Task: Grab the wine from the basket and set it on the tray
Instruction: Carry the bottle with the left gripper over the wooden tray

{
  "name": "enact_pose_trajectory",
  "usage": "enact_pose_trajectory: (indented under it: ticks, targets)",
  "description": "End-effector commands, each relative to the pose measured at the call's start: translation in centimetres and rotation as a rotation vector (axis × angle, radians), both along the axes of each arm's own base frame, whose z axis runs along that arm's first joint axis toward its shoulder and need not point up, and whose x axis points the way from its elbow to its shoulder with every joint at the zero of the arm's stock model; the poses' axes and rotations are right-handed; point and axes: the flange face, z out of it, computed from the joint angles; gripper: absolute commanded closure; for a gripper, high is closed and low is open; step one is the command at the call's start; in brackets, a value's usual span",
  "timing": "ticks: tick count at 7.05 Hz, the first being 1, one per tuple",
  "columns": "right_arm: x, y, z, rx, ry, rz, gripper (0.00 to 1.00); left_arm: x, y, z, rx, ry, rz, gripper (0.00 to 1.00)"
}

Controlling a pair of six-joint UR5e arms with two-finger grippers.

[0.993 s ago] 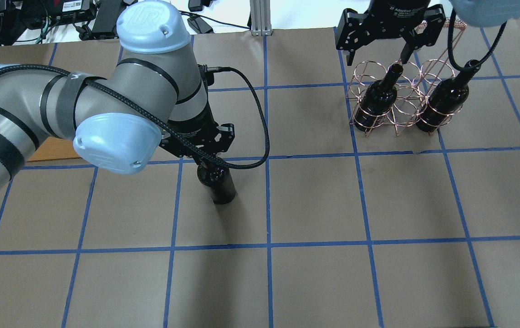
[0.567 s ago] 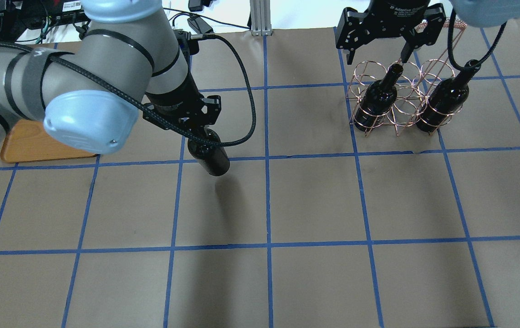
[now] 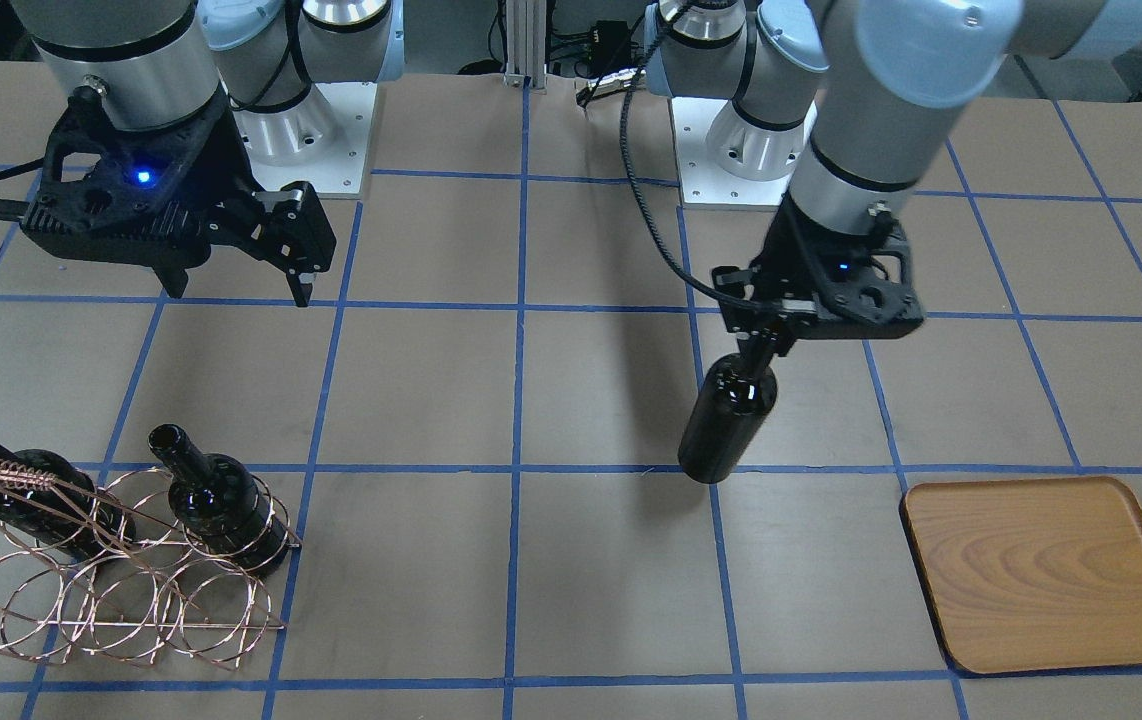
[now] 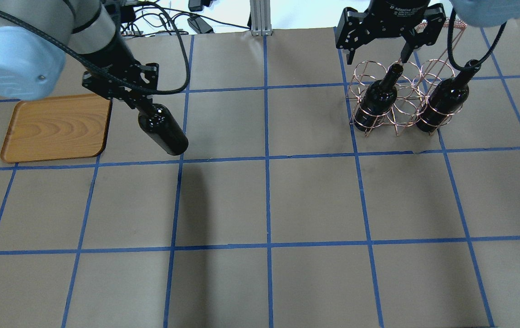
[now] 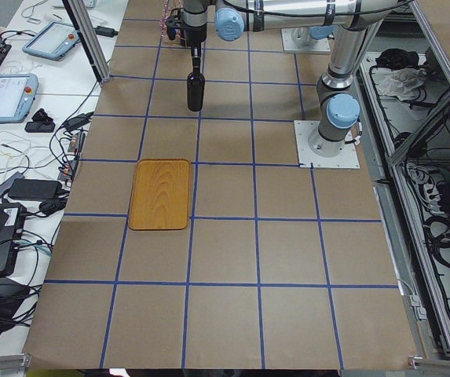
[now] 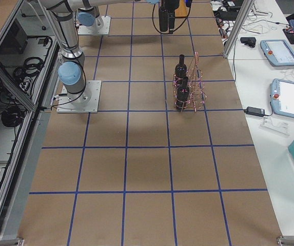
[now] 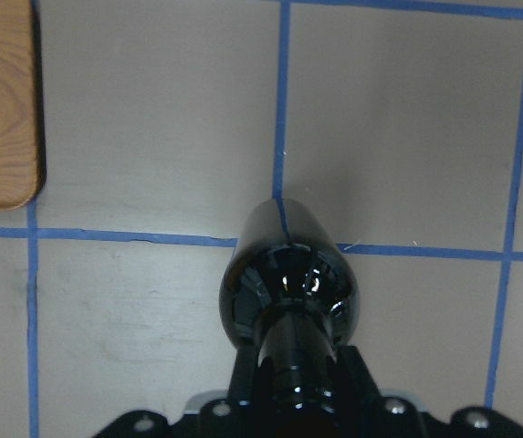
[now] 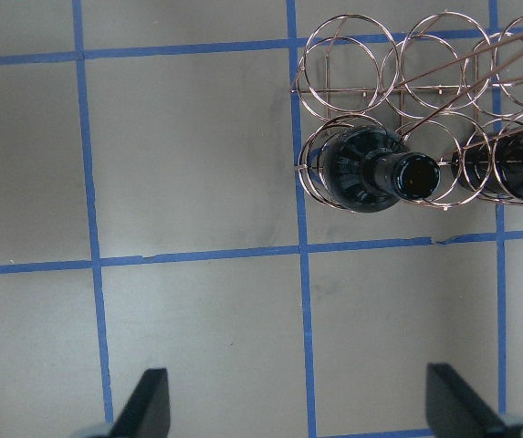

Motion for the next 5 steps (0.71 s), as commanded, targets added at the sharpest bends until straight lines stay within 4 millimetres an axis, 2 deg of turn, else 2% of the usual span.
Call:
enact_pose_trajectory:
  ticks: [1,2,3,5]
  targets:
    - [0.0,0.0,0.0,0.000,0.003,0.000,0.00,8.7,-2.5,1.9,0.019,-0.009,-0.043,1.00]
    - [0.1,0.0,0.0,0.000,0.003,0.001,0.00,16.4,-3.2,0.1,0.060,-0.005,-0.063,1.00]
    - [0.0,0.0,0.0,0.001,0.003,0.000,0.00,22.7,-3.3,-1.3,0.084,0.009,-0.091,1.00]
    - [0.0,0.0,0.0,-0.001,-0.002,0.002,0.00,25.2,-5.7,-1.3,0.076,-0.017,-0.175,1.00]
